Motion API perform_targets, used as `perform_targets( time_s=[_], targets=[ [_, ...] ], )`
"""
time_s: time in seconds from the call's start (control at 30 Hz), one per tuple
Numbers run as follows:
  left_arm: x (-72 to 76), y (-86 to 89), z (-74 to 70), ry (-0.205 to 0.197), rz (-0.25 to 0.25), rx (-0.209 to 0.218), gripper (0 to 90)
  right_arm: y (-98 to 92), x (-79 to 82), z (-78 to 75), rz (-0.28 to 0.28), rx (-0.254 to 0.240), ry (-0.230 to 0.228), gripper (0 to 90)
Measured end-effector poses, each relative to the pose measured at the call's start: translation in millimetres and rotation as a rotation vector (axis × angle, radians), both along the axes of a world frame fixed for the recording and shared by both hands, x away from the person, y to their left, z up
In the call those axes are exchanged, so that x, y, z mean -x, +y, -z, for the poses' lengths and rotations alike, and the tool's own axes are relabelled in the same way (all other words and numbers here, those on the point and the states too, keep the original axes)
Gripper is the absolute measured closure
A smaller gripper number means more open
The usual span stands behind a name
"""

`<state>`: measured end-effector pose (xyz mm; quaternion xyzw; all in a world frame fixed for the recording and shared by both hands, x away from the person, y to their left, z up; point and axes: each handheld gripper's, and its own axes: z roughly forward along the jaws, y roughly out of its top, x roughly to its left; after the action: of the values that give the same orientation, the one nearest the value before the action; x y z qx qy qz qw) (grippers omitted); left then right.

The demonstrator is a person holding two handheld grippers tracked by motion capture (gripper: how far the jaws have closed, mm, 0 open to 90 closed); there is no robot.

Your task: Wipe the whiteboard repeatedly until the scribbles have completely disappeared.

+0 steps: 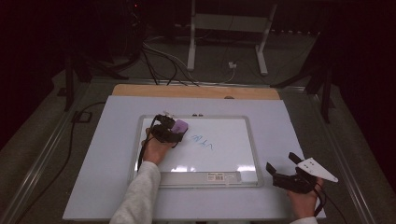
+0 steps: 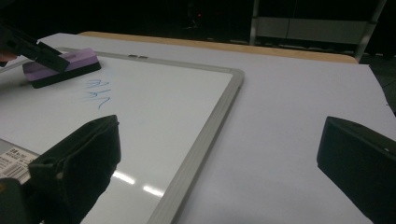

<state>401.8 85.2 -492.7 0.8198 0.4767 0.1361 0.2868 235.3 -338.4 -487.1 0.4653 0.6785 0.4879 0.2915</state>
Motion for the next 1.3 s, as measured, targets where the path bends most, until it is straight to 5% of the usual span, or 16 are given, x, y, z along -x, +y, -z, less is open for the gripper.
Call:
perform_targets(
  time_s=[0.1,0.33,0.47,0.63,0.7,0.9,1.13,1.3],
  targets=[
    [8.9,-13.7,-0.4,0.003,0.061,0.002,42.1,1.4,0.2,-0.2,-0.002,0.003,0.001,0.2],
    [45.2,-54.8,-2.8,-0.006,0.296,-0.023,42.0,0.4,1.0,-0.7,0.0,-0.002,0.0,0.2],
    [38.2,-47.9,-1.6,-0.022,0.241,-0.023,42.1,1.0,1.8,-1.3,-0.003,0.001,-0.004,0.2],
    [13.0,-19.0,0.4,-0.027,0.053,-0.02,42.1,0.4,1.2,-1.2,-0.003,0.004,0.0,0.2],
    [7.4,-12.7,1.0,-0.012,0.015,0.001,42.1,0.5,1.0,-1.1,-0.003,0.003,0.001,0.2],
    [10.5,-24.0,0.1,-0.013,0.036,-0.012,42.1,2.4,1.0,-0.9,-0.008,0.011,0.002,0.2],
    [29.5,-56.8,0.0,-0.001,0.193,0.012,42.1,2.1,1.0,-1.0,-0.006,0.011,0.002,0.2],
    [19.4,-47.7,-0.8,-0.026,0.124,-0.028,42.1,1.9,1.2,-1.3,-0.005,0.012,0.002,0.2]
  ],
)
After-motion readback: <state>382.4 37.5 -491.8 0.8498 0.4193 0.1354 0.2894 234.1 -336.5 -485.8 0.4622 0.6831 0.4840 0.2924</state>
